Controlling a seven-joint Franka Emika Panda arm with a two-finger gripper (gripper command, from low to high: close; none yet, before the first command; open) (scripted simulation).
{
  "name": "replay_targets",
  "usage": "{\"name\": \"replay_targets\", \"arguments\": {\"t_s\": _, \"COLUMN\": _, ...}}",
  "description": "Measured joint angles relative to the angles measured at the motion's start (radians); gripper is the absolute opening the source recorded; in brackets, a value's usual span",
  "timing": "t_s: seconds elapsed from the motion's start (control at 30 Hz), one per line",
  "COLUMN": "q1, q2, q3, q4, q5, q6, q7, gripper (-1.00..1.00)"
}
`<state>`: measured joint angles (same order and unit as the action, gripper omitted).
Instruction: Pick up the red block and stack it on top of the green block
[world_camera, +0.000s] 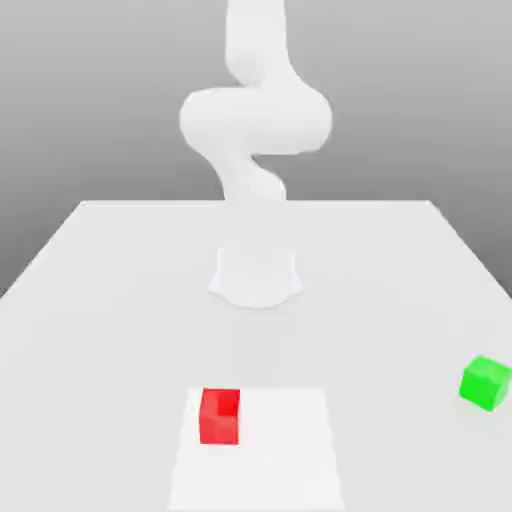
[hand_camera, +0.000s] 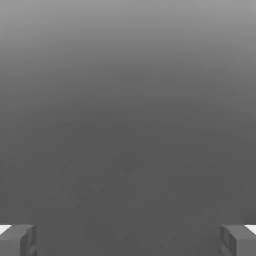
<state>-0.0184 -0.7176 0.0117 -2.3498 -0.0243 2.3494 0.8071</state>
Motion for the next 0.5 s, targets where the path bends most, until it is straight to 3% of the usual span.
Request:
{"name": "replay_targets", "arguments": {"t_s": 0.3, "q1": -0.062, "q2": 0.346, "q3": 0.004, "q4": -0.198, "q5": -0.076, "q6": 0.202, "q7": 0.013, "gripper": 0.0}}
{"name": "replay_targets", "arguments": {"t_s": 0.5, "q1": -0.077, "q2": 0.564, "q3": -0.025, "q4": -0.326, "q5": -0.068, "q6": 0.333, "q7": -0.021, "gripper": 0.0}}
